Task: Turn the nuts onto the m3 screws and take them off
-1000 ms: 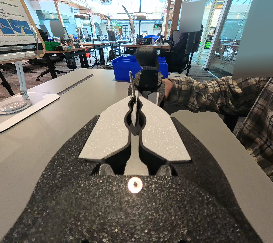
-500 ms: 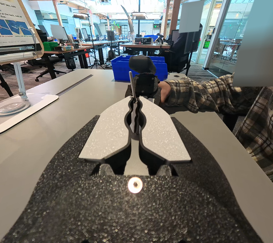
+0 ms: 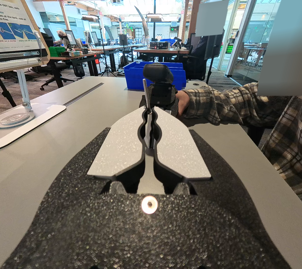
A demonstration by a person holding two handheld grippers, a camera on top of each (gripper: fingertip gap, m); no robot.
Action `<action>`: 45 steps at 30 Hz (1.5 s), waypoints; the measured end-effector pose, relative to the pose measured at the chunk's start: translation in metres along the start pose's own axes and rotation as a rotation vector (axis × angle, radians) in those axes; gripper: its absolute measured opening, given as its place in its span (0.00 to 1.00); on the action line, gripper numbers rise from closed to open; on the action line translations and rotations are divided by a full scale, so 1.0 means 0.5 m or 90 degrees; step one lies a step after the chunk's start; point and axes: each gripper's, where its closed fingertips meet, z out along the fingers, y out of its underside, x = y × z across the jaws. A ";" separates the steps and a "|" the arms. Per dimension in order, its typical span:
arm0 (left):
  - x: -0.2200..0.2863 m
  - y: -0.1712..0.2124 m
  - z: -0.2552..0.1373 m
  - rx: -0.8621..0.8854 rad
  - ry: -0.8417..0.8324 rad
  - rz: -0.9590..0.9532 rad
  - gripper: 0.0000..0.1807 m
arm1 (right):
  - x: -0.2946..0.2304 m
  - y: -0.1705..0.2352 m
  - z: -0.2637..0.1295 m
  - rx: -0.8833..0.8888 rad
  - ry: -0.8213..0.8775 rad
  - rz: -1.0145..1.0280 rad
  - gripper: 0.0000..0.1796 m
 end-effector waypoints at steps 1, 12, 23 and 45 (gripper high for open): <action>-0.001 0.001 0.000 -0.002 -0.001 0.001 0.02 | 0.000 0.000 0.000 0.000 0.001 0.000 0.03; 0.011 0.031 0.017 -0.062 0.000 0.044 0.02 | -0.023 -0.110 -0.089 0.175 -0.002 -0.011 0.00; 0.011 0.032 0.018 -0.072 -0.006 0.056 0.02 | -0.050 -0.157 -0.152 0.147 -0.020 -0.055 0.00; 0.010 0.035 0.023 -0.073 -0.007 0.049 0.02 | -0.198 0.113 -0.146 -0.211 -0.044 0.012 0.15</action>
